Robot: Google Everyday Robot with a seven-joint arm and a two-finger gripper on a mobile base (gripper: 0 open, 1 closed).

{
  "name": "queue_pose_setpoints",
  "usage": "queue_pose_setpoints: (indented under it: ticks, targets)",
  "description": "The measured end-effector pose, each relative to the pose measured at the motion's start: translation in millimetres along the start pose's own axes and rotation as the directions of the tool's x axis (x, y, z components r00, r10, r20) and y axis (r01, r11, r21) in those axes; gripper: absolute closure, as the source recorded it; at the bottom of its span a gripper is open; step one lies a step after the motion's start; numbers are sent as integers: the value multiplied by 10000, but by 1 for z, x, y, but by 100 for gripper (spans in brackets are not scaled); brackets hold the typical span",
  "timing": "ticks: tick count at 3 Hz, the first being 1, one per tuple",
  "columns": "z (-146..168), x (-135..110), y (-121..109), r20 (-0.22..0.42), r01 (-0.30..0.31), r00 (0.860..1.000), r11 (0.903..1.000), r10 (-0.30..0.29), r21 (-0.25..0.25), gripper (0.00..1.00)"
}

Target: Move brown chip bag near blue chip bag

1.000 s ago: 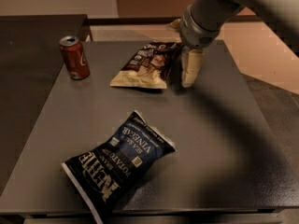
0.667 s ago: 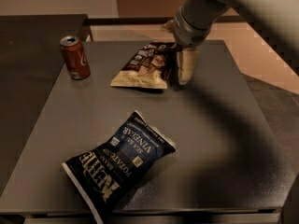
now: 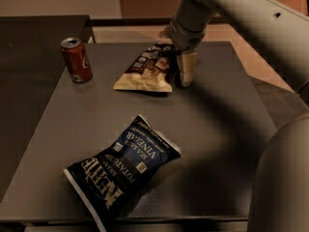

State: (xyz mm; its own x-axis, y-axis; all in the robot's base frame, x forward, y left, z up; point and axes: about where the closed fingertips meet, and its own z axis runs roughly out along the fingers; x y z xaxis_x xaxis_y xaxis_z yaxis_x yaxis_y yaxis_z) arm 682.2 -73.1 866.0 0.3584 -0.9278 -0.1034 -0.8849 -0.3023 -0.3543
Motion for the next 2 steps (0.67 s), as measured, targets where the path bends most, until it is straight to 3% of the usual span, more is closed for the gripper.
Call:
queue_pose_setpoints:
  ticks: [2]
  targets:
    - [4, 7, -8, -551, 134, 9984, 9999, -140, -106, 41]
